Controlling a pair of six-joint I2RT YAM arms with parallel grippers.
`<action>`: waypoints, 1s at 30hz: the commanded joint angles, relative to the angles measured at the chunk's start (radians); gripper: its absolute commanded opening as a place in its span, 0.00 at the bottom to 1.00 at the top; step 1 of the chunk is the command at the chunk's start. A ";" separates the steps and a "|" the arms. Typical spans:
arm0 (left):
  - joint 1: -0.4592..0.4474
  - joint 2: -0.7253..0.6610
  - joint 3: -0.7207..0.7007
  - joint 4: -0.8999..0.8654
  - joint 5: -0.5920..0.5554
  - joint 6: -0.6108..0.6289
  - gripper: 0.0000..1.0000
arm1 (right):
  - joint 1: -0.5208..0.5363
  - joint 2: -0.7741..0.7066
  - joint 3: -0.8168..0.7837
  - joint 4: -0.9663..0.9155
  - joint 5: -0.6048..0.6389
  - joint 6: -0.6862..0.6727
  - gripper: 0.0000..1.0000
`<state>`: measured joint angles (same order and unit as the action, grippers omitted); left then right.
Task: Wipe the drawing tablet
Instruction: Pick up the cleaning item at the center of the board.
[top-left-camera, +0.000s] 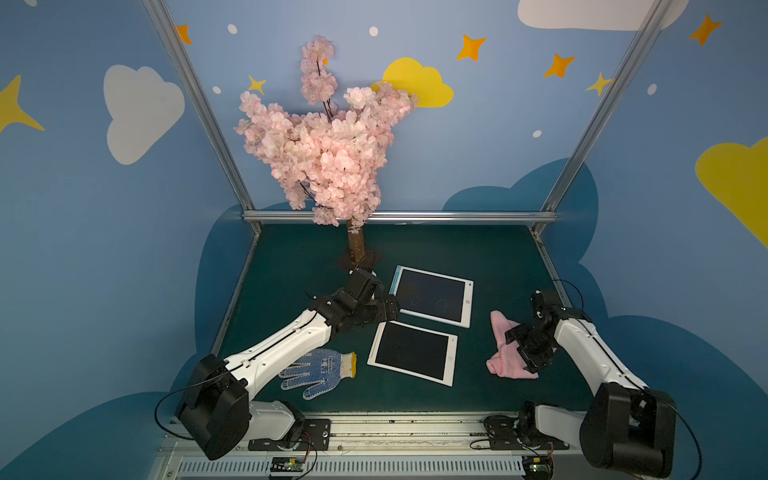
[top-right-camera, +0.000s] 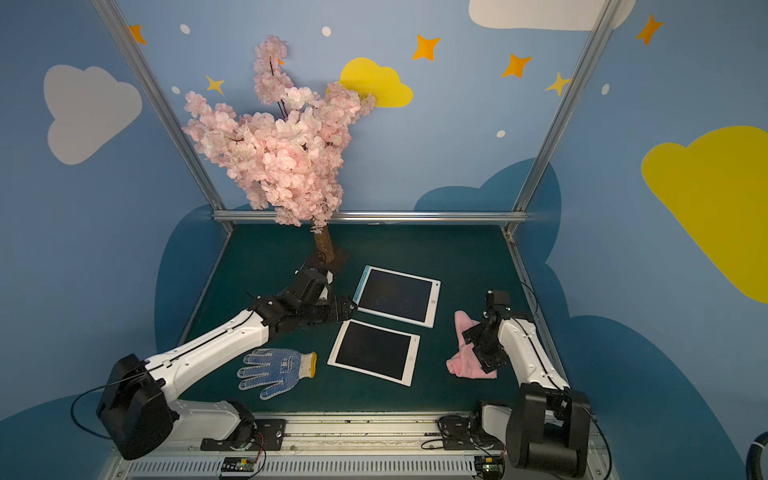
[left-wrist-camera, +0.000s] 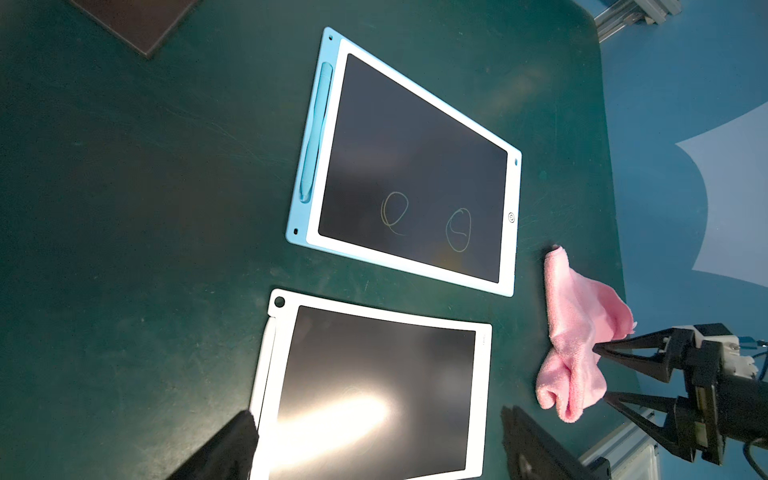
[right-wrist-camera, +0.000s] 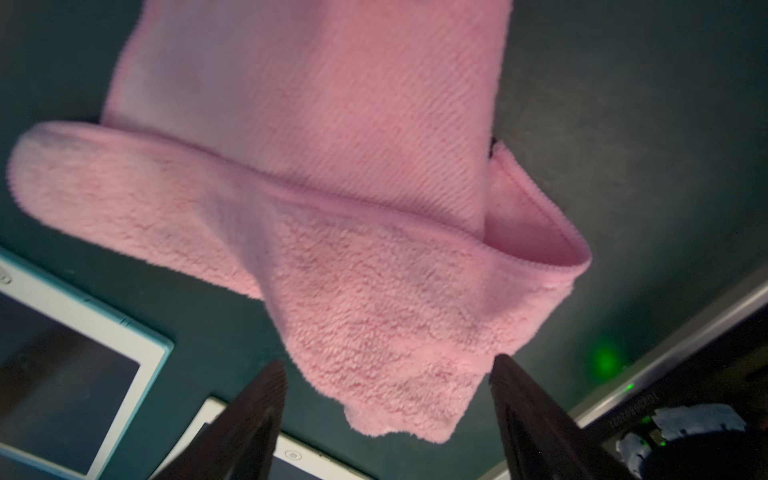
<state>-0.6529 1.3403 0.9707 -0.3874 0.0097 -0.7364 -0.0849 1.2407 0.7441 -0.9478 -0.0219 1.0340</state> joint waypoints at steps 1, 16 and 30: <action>-0.003 -0.010 0.019 0.007 0.019 0.018 0.93 | -0.024 0.047 0.005 -0.057 0.013 0.039 0.79; -0.004 -0.013 0.026 -0.007 0.039 0.035 0.91 | -0.130 0.199 -0.010 0.202 -0.209 -0.105 0.72; -0.004 -0.031 0.023 -0.008 0.018 0.019 0.90 | -0.088 0.147 0.128 0.137 -0.186 -0.055 0.84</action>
<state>-0.6533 1.3205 0.9707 -0.3882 0.0330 -0.7216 -0.1791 1.3525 0.8658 -0.7948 -0.2043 0.9623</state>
